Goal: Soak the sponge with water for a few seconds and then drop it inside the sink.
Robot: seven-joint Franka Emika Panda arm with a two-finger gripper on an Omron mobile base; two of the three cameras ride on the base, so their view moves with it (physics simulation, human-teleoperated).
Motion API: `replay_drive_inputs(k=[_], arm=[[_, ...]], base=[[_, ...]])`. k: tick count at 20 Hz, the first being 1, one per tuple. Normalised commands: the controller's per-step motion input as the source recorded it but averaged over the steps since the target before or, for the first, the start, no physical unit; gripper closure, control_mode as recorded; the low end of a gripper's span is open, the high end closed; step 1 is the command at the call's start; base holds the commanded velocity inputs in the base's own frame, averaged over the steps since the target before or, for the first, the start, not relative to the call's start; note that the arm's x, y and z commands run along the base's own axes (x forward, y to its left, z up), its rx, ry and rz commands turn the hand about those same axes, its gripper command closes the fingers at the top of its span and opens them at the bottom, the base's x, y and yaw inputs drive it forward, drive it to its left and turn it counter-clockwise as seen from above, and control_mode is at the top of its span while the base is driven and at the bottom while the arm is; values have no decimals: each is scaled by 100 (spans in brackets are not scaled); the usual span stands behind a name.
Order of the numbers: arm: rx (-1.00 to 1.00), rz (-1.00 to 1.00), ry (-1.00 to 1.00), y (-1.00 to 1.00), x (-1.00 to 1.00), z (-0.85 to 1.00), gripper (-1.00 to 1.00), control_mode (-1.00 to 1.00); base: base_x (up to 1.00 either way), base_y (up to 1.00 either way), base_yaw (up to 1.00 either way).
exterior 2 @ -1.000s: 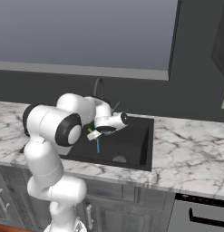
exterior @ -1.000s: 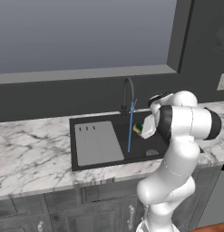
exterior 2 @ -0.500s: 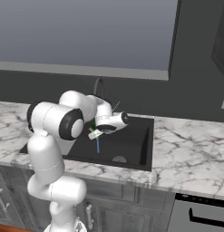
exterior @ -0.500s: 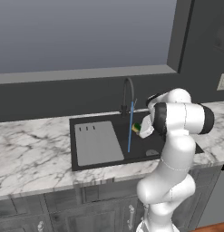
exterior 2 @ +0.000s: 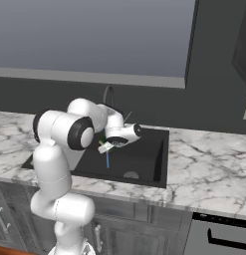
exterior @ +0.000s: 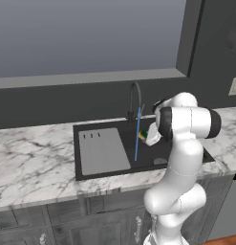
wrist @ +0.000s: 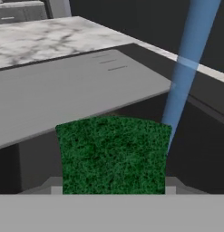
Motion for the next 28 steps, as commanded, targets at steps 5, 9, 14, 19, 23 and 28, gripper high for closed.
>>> replay_drive_inputs(k=[5, 9, 14, 19, 23, 28], arm=[[0, 0, 0, 0, 15, -18, 100, -100], [0, 0, 0, 0, 15, -19, 100, -100], [0, 0, 0, 0, 16, -15, 100, -100], [0, 0, 0, 0, 27, -13, 100, -100], [0, 0, 0, 0, 29, -11, 100, -100], [0, 0, 0, 0, 26, -8, 100, -100]], base=[[0, 0, 0], [0, 0, 0], [0, 0, 0], [0, 0, 0], [0, 0, 0], [0, 0, 0]])
